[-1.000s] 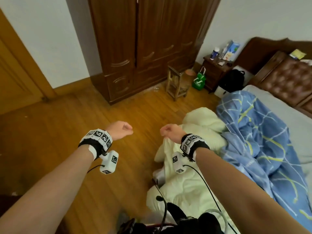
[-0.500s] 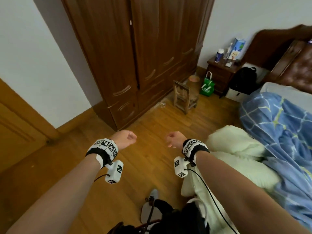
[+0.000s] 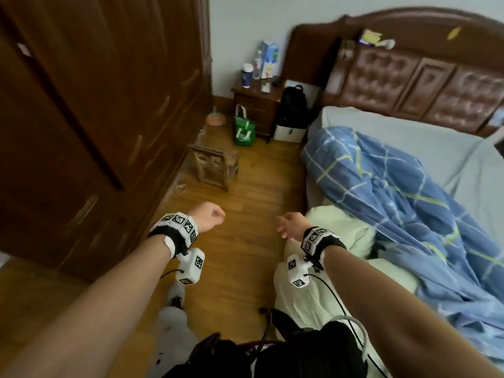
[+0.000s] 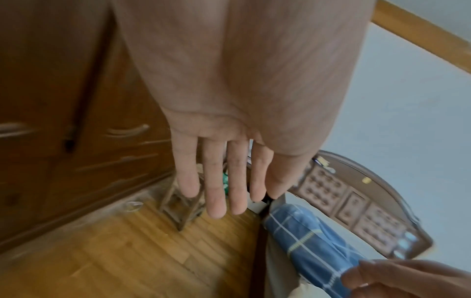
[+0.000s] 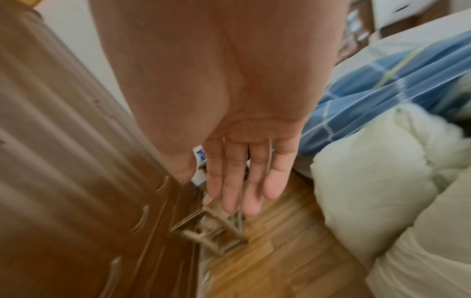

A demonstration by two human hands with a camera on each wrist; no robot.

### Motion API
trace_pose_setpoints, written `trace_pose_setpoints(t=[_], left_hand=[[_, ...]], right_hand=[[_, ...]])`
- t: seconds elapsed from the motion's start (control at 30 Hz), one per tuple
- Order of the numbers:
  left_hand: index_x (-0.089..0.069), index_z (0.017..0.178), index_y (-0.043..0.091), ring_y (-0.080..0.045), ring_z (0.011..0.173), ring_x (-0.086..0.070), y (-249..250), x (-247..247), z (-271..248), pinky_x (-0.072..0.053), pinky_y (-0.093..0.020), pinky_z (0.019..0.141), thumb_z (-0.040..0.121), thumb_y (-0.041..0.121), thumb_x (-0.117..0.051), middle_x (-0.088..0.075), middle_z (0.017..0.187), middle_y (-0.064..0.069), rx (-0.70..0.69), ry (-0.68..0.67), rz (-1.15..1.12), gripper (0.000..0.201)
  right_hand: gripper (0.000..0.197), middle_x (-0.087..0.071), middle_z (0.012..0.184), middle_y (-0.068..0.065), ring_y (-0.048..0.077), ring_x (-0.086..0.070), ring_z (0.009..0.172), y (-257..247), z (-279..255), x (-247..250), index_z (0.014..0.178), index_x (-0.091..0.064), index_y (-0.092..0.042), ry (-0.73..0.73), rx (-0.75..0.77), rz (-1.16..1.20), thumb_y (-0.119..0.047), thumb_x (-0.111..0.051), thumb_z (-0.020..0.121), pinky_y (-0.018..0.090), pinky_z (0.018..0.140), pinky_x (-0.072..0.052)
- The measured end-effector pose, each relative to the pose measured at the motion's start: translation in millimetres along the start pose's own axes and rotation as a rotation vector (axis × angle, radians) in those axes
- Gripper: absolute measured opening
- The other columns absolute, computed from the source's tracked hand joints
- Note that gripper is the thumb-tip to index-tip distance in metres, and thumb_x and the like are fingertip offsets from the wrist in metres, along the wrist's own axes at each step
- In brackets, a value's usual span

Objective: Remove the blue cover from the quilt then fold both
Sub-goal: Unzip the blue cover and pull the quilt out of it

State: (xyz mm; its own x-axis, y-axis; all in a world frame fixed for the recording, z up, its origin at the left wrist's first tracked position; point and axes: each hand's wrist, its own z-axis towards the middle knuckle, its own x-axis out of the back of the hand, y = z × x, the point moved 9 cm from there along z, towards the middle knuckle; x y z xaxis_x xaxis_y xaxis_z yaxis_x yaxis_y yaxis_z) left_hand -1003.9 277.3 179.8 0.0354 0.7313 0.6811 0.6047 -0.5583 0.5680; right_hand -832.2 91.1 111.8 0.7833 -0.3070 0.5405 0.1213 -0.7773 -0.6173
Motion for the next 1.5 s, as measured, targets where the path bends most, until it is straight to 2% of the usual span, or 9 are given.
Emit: trace_pose_setpoints(t=[0.3, 0.43, 0.67, 0.77, 0.97, 1.17, 1.3, 1.4, 1.5], left_hand=[[-0.068, 0.114, 0.022, -0.019, 0.108, -0.061, 110.5, 26.3, 218.6, -0.045, -0.024, 0.087, 0.093, 0.025, -0.059, -0.067, 0.118, 0.001, -0.356, -0.292, 0.377, 0.023], [-0.067, 0.114, 0.028, -0.019, 0.110, -0.061, 184.7, -6.2, 262.9, -0.049, -0.031, 0.096, 0.093, 0.029, -0.058, -0.067, 0.120, 0.003, -0.549, -0.422, 0.544, 0.023], [-0.067, 0.114, 0.028, -0.018, 0.113, -0.060, 290.2, -66.5, 323.6, -0.047, -0.031, 0.099, 0.092, 0.030, -0.058, -0.066, 0.122, 0.003, -0.727, -0.573, 0.707, 0.023], [-0.066, 0.116, 0.029, -0.018, 0.114, -0.059, 319.6, -65.4, 369.3, -0.047, -0.031, 0.097, 0.094, 0.030, -0.056, -0.065, 0.123, 0.003, -0.713, -0.544, 0.752, 0.025], [-0.063, 0.119, 0.032, -0.019, 0.111, -0.060, 366.4, -77.5, 465.0, -0.047, -0.032, 0.091, 0.095, 0.034, -0.054, -0.065, 0.123, 0.006, -0.675, -0.464, 0.851, 0.025], [-0.059, 0.124, 0.032, -0.019, 0.111, -0.060, 391.4, -192.7, 518.9, -0.050, -0.036, 0.094, 0.096, 0.032, -0.051, -0.064, 0.125, 0.005, -0.757, -0.615, 0.984, 0.029], [-0.048, 0.134, 0.032, -0.025, 0.117, -0.058, 386.9, -291.6, 556.2, -0.048, -0.040, 0.096, 0.095, 0.028, -0.047, -0.059, 0.132, 0.000, -0.832, -0.704, 1.108, 0.040], [-0.020, 0.151, 0.027, -0.035, 0.137, -0.035, 374.6, -363.4, 580.4, -0.037, -0.049, 0.109, 0.088, 0.029, -0.060, -0.027, 0.153, -0.011, -0.947, -0.749, 1.152, 0.075], [0.005, 0.154, 0.021, -0.039, 0.147, -0.008, 363.5, -424.4, 601.7, -0.020, -0.053, 0.117, 0.076, 0.047, -0.074, 0.003, 0.159, -0.017, -1.020, -0.747, 1.205, 0.114]], right_hand=[[0.030, -0.072, 0.097, 0.004, 0.018, -0.063, 0.077, 65.6, 20.3, 85.4, 0.101, -0.068, -0.009, 0.390, -0.441, 0.259, -0.035, -0.056, 0.096, 0.028, 0.067, -0.051], [0.031, -0.072, 0.092, 0.000, 0.023, -0.067, 0.089, 105.4, -2.3, 104.7, 0.101, -0.069, -0.014, 0.545, -0.598, 0.378, -0.041, -0.059, 0.092, 0.038, 0.087, -0.055], [0.052, -0.073, 0.089, 0.003, 0.026, -0.066, 0.084, 178.8, 14.9, 120.0, 0.086, -0.069, -0.016, 0.611, -0.838, 0.537, -0.066, -0.055, 0.080, 0.038, 0.086, -0.054], [0.052, -0.070, 0.094, 0.011, 0.029, -0.065, 0.089, 187.6, 60.6, 156.2, 0.100, -0.068, -0.005, 0.620, -0.833, 0.594, -0.055, -0.058, 0.089, 0.036, 0.083, -0.051], [0.076, -0.048, 0.146, 0.016, 0.034, -0.048, 0.132, 200.7, 158.7, 218.4, 0.146, -0.039, -0.005, 0.608, -0.816, 0.713, -0.050, -0.062, 0.089, 0.043, 0.109, -0.039], [0.091, -0.045, 0.147, 0.017, 0.035, -0.047, 0.131, 268.8, 206.8, 208.9, 0.148, -0.033, -0.003, 0.492, -1.009, 0.796, -0.062, -0.061, 0.085, 0.042, 0.104, -0.040], [0.127, -0.027, 0.152, 0.022, 0.038, -0.036, 0.137, 313.6, 247.0, 170.7, 0.151, -0.010, 0.000, 0.506, -1.296, 0.915, -0.075, -0.068, 0.068, 0.048, 0.110, -0.033], [0.145, -0.016, 0.156, 0.020, 0.039, -0.026, 0.141, 340.2, 268.0, 150.1, 0.153, 0.001, -0.004, 0.653, -1.522, 0.905, -0.077, -0.077, 0.054, 0.049, 0.115, -0.024], [0.132, -0.026, 0.151, 0.017, 0.039, -0.035, 0.135, 372.9, 272.2, 133.6, 0.152, -0.006, -0.009, 0.766, -1.614, 0.867, -0.055, -0.087, 0.057, 0.047, 0.112, -0.030]])
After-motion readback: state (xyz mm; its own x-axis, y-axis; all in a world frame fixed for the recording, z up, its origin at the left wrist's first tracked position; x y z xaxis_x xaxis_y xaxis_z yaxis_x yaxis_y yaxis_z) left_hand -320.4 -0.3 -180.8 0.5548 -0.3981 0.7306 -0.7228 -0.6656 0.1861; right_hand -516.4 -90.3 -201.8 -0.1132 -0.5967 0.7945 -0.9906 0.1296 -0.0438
